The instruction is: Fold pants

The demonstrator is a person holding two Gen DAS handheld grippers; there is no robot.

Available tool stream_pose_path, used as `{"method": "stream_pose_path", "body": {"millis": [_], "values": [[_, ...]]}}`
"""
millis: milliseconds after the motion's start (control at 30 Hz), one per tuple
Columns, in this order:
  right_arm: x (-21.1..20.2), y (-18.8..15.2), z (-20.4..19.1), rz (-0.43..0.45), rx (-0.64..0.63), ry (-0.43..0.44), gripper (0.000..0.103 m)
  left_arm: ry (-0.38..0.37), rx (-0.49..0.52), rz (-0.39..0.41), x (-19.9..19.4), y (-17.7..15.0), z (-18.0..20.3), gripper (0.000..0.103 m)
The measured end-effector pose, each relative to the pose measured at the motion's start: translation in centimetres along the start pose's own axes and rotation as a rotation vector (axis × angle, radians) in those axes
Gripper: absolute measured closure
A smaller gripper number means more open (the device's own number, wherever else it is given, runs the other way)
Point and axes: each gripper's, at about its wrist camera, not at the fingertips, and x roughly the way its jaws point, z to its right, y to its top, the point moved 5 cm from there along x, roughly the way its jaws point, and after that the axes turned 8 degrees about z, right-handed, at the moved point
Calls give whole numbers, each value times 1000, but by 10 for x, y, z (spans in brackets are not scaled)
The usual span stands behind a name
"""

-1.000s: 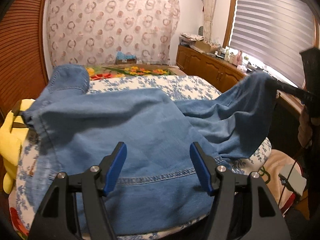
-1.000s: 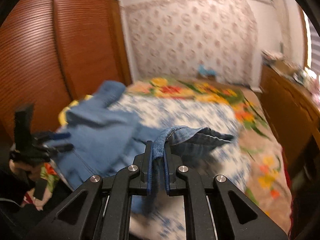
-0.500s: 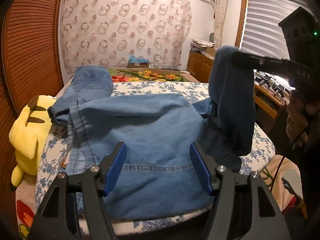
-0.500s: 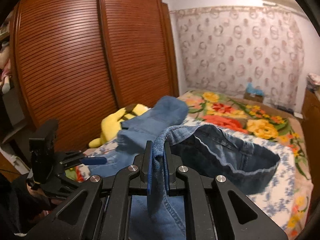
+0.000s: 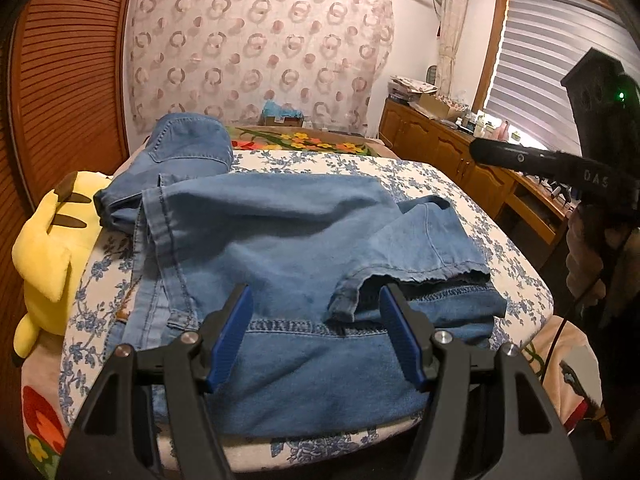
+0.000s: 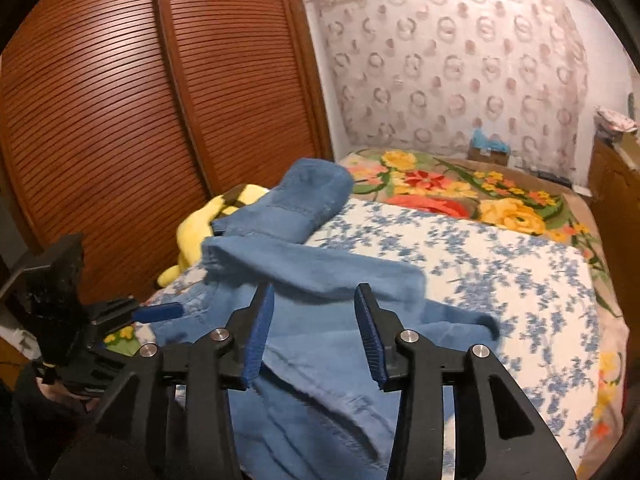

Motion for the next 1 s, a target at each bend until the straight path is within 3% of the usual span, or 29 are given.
{"method": "stream_pose_path", "body": {"millis": [200, 467, 733, 1000], "values": [[5, -27, 30, -54, 12, -87, 57, -18, 27, -26, 14, -4, 10, 38], [2, -71, 54, -123, 75, -120, 53, -71, 67, -76, 43, -10, 24, 38], [-6, -108, 67, -180, 178, -115, 49, -82, 119, -105, 64, -13, 35, 66], [8, -116, 63, -209, 234, -70, 49, -55, 119, -123, 81, -16, 27, 70]]}}
